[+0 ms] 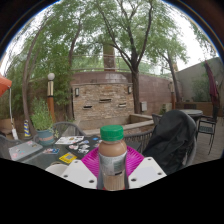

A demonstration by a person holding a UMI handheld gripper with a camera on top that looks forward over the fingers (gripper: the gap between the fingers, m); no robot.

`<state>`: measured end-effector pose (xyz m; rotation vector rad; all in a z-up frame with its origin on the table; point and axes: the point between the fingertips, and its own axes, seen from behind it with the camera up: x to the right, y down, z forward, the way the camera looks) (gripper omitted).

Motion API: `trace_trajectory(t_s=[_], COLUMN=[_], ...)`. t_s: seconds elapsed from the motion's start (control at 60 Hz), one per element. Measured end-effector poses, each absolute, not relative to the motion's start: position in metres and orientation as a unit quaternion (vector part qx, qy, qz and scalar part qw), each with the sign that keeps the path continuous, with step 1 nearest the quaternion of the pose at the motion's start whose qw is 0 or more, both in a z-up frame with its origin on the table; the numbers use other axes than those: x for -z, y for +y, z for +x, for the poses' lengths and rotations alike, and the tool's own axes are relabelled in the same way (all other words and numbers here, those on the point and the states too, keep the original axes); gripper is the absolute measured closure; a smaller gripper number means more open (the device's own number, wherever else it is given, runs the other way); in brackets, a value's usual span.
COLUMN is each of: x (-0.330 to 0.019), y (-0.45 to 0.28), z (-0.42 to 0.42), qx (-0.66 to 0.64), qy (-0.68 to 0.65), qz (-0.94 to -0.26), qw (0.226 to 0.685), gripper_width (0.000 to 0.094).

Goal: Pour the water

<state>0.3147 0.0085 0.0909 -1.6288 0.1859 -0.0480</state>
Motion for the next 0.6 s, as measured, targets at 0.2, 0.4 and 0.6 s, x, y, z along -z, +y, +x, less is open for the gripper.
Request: trace_trajectory(t_s=[0.2, 0.4, 0.6], x=[-0.055, -0.066, -0.052], y=[0.006, 0.011, 0.003], z=[0.315, 0.316, 0.314], qx=[0.047, 0.041, 0.031], qy=[0.053, 0.075, 0.087], qz=[-0.737, -0.728, -0.763], qw=[0.672, 0.68, 0.64], gripper_width=[0.0626, 0.0564, 0.0139])
